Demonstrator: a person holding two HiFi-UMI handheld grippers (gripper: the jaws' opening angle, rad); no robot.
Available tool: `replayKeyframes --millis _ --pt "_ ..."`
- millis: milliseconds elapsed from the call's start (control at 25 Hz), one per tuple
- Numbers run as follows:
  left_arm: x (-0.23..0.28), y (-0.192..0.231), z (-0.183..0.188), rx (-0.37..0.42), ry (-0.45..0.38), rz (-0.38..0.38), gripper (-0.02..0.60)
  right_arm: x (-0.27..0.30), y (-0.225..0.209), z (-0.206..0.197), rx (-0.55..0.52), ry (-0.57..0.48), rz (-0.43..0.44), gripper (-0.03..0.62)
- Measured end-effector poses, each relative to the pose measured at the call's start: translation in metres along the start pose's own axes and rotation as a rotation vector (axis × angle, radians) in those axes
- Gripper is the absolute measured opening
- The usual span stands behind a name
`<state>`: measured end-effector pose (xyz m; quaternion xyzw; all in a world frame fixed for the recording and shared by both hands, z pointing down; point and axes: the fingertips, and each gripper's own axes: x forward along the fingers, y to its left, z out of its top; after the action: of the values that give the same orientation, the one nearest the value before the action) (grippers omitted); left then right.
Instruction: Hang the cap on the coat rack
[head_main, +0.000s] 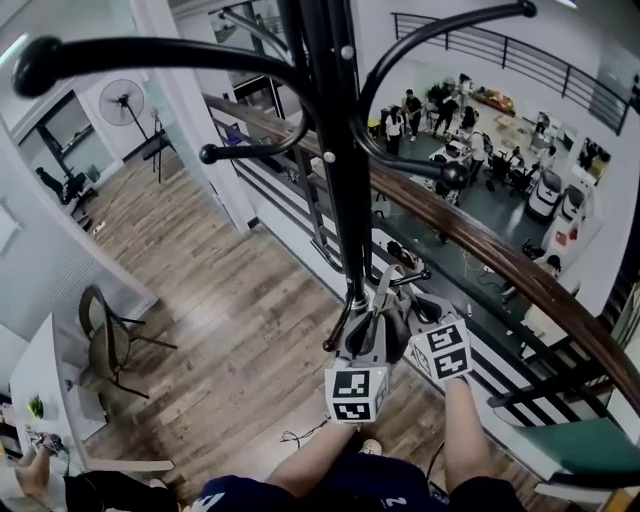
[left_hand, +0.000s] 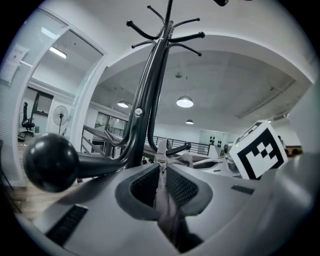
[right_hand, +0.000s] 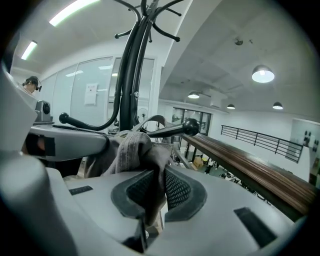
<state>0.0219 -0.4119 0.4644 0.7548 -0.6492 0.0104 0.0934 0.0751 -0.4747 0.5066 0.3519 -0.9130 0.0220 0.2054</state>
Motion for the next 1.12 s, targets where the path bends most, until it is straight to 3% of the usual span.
replayKeyframes --millis 640,920,1000,1120 --pt "-0.005 0.014 -0.035 0.035 0.084 0.048 0.046 0.024 0.029 -0.016 -0.053 0.047 0.098 0.035" --pt "0.000 0.019 -0.049 0.031 0.108 0.044 0.049 0.030 0.025 -0.022 -0.011 0.049 0.072 0.045" --pt "0.001 0.021 -0.050 0.013 0.116 0.038 0.069 0.029 0.021 -0.020 -0.001 0.043 0.051 0.063" --pt "0.002 0.017 -0.052 -0.002 0.112 0.010 0.199 0.025 0.012 -0.023 0.021 0.040 0.020 0.171"
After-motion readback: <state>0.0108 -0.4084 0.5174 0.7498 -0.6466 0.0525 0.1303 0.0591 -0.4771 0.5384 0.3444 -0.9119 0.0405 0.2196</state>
